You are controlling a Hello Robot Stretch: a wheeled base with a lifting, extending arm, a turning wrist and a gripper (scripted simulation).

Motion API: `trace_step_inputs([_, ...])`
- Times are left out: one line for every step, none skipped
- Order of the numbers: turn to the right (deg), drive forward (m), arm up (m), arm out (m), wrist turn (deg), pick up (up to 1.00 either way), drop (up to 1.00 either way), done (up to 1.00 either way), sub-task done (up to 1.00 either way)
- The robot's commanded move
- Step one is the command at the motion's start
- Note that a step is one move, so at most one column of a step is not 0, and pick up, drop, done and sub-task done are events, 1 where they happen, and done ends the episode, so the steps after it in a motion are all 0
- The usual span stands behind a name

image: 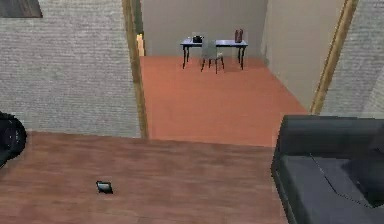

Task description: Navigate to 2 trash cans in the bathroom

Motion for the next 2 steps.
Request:
trace_step_inputs([0.0, 1.00, 0.00, 0.00, 0.0, 0.00, 0.00, 0.00, 0.00])
trace_step_inputs([0.0, 1.00, 0.00, 0.00, 0.0, 0.00, 0.00, 0.00, 0.00])
